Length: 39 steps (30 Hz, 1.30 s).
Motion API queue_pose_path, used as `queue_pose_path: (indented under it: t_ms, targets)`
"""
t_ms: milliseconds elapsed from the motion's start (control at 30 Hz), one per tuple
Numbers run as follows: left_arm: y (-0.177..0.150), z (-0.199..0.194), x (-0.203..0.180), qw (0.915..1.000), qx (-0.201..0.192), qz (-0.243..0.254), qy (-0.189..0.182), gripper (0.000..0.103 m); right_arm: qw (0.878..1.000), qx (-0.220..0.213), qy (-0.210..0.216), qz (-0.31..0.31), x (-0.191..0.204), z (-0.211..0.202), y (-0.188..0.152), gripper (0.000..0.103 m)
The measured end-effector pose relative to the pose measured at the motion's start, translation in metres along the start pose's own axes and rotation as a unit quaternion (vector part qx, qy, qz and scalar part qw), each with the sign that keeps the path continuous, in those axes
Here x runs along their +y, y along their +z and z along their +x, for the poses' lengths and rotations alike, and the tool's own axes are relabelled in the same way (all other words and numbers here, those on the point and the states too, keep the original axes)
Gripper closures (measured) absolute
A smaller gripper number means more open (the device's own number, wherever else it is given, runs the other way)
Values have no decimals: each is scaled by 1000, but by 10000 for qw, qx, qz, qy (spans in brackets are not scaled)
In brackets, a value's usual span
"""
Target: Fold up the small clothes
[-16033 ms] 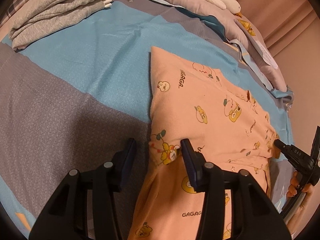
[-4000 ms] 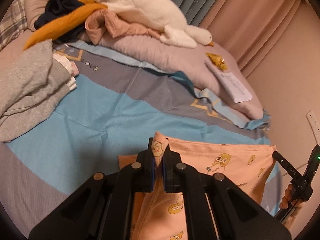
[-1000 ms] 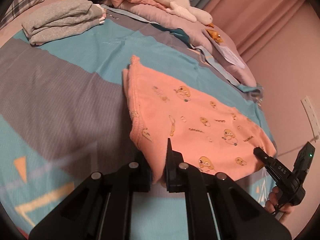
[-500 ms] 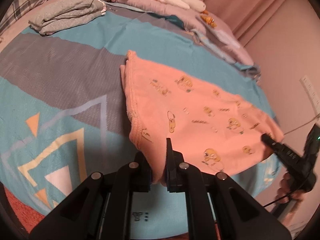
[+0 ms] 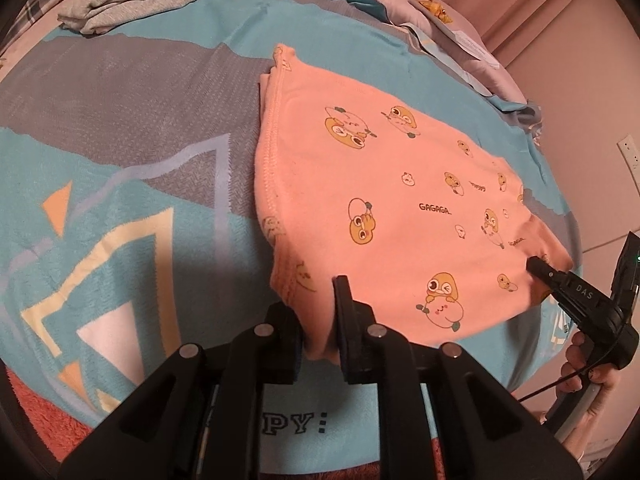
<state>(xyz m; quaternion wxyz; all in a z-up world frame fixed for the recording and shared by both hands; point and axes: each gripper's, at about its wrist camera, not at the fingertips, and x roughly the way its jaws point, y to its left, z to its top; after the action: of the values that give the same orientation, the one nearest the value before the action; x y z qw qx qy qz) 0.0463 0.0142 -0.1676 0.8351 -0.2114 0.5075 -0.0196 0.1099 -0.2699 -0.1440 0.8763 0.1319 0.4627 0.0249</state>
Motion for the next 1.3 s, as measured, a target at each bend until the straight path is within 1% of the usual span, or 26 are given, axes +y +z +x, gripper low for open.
queue_pose_path:
  t_ms: [100, 200, 300, 433, 467, 667, 767, 900, 967, 1100, 1300]
  targets:
    - [0, -8, 4, 9999, 0, -84, -63, 85, 9999, -102, -41, -102, 5, -5, 2, 88]
    - [1, -14, 6, 10000, -9, -68, -66, 83, 9994, -244, -64, -254, 12, -9, 9, 88]
    - [3, -25, 8, 9999, -159, -44, 6, 81, 9979, -425, -108, -486, 24, -13, 16, 88]
    - [5, -38, 14, 9993, -361, -89, 64, 73, 9938, -696, -42, -871, 46, -21, 24, 88]
    - [6, -39, 16, 9992, -385, -111, 75, 72, 9926, -742, -21, -957, 52, -22, 25, 88]
    - [9, -51, 31, 9978, -556, -330, 162, 72, 9835, -1011, 140, -1495, 86, -32, 31, 89]
    - [10, -56, 38, 9970, -606, -439, 181, 72, 9788, -1060, 339, -1722, 106, -34, 32, 89]
    - [10, -62, 48, 9958, -670, -567, 253, 72, 9682, -1149, 519, -2162, 135, -36, 27, 89]
    - [10, -64, 50, 9954, -689, -614, 271, 72, 9643, -1133, 585, -2320, 146, -33, 23, 89]
    - [10, -67, 58, 9946, -700, -712, 291, 72, 9586, -966, 763, -2567, 162, -26, 14, 90]
    - [12, -68, 66, 9937, -694, -811, 350, 72, 9476, -633, 1019, -2961, 185, -17, -7, 90]
